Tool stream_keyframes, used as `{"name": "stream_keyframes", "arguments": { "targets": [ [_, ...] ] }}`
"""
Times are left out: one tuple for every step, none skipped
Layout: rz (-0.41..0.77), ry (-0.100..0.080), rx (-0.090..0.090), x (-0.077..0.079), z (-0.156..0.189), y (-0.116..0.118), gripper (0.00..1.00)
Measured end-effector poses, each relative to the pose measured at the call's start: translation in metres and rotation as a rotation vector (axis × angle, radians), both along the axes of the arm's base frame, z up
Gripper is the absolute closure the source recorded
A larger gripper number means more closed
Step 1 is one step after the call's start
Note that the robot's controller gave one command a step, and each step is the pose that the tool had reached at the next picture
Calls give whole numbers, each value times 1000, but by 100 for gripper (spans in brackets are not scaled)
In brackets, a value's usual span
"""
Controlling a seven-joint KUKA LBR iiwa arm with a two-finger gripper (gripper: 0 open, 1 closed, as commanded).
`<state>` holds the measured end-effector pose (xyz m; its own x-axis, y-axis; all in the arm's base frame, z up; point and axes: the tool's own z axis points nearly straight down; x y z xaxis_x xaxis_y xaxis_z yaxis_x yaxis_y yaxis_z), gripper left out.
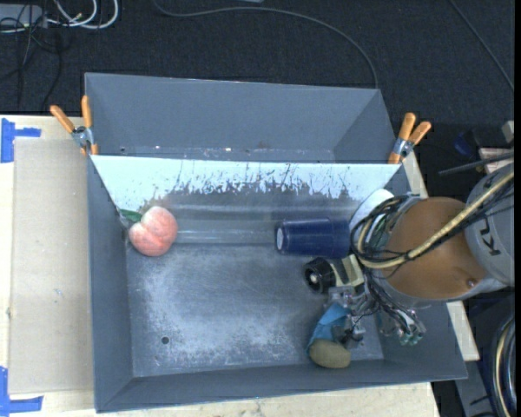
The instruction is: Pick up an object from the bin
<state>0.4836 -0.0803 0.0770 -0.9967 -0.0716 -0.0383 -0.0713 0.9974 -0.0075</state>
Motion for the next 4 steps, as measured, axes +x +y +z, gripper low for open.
{"name": "stream_keyframes", "arguments": {
  "targets": [
    [0,0,0,0,0,0,100],
    [0,2,0,0,2,0,100],
    [1,9,2,-3,15,1,100],
    [2,4,3,-3,25,1,100]
  ]
}}
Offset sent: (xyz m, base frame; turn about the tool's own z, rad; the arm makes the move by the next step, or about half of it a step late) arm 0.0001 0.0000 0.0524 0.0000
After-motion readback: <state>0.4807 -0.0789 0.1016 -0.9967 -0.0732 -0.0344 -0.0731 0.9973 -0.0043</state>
